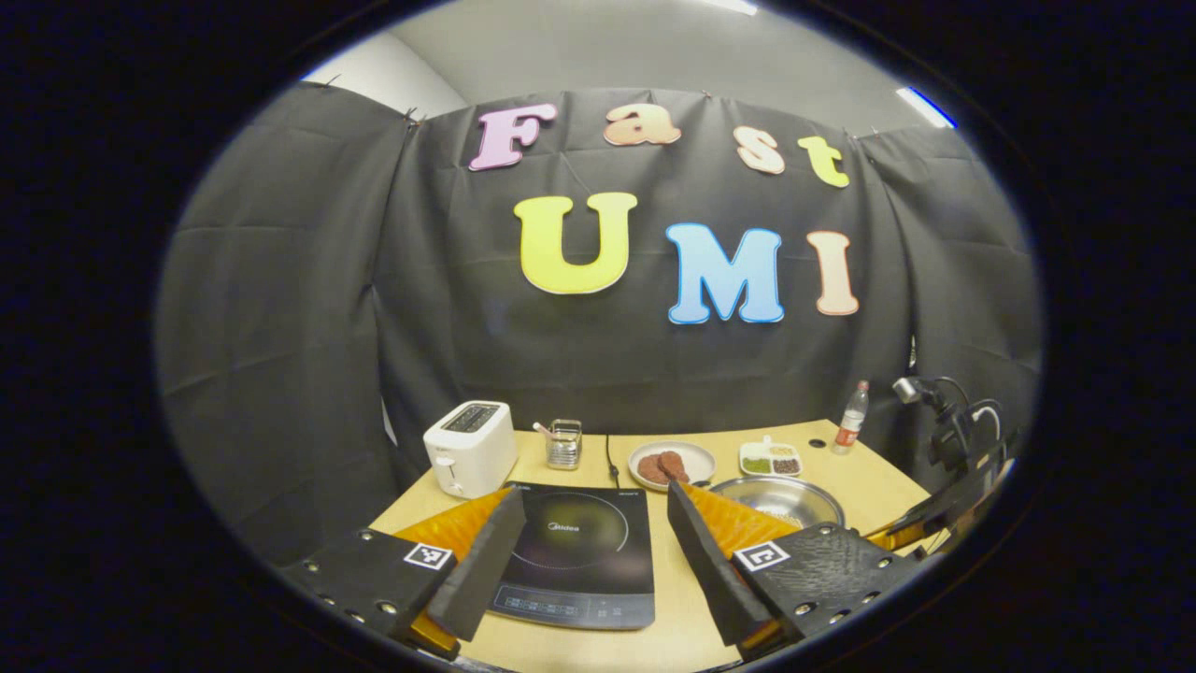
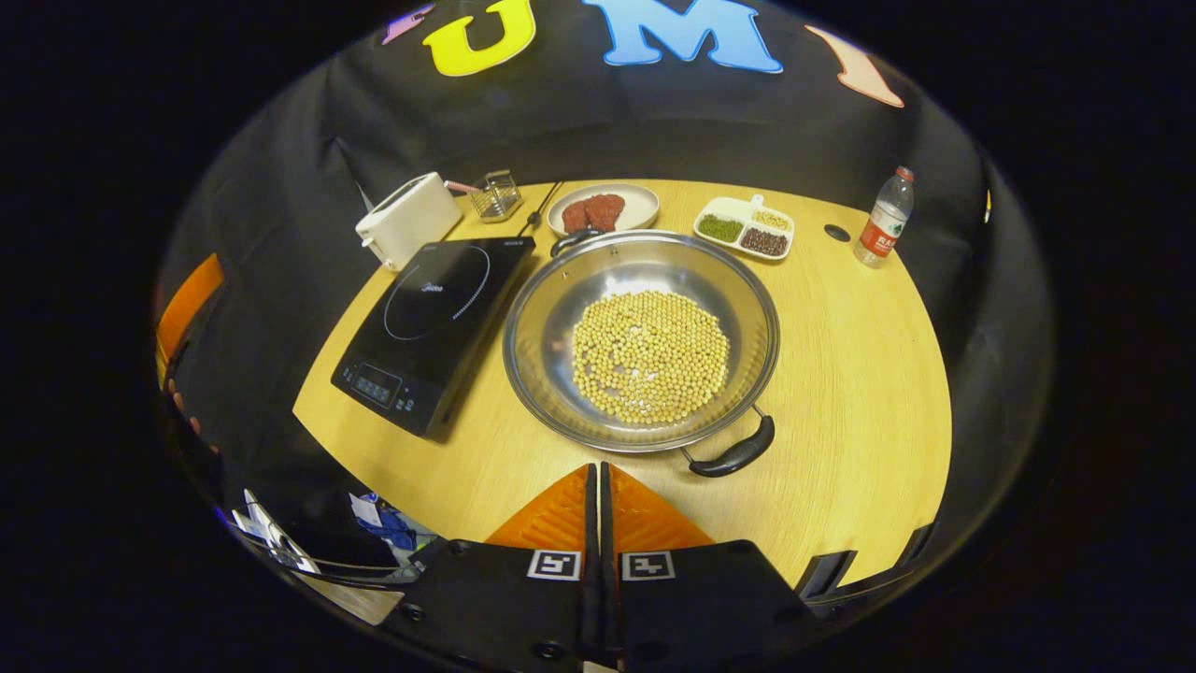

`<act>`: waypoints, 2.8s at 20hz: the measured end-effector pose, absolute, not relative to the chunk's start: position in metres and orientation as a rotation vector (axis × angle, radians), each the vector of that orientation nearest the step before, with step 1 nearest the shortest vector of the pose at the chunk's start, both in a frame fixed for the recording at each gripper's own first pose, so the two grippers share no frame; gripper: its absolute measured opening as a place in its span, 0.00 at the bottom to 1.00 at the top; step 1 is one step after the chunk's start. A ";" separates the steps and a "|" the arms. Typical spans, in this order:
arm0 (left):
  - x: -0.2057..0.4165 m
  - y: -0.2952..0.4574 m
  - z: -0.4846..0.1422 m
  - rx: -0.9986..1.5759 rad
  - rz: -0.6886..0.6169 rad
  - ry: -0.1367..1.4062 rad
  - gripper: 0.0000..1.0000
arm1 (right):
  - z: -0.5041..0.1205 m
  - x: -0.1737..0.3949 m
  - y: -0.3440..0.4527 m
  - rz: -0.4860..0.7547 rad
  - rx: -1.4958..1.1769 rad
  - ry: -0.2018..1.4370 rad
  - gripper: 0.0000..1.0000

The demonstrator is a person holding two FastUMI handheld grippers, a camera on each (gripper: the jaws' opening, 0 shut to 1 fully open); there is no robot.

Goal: First push the handle of the pot to place it horizontally, then grasp the pot with both hands and set it on the induction cooktop.

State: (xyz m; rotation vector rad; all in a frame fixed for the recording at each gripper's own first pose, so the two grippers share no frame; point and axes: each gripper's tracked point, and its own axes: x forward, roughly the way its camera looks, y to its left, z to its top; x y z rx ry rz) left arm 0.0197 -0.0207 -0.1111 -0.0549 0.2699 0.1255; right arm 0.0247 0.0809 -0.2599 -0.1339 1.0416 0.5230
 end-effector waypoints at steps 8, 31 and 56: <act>0.012 -0.037 -0.106 0.004 0.215 0.298 0.93 | -0.316 0.042 0.065 0.555 -0.173 1.161 0.02; 0.046 -0.100 -0.124 0.020 0.245 0.356 0.91 | -0.344 0.108 -0.002 0.478 -0.166 1.177 0.02; 0.075 -0.156 -0.138 0.011 0.227 0.412 0.93 | -0.333 0.191 -0.051 0.397 0.012 1.094 0.02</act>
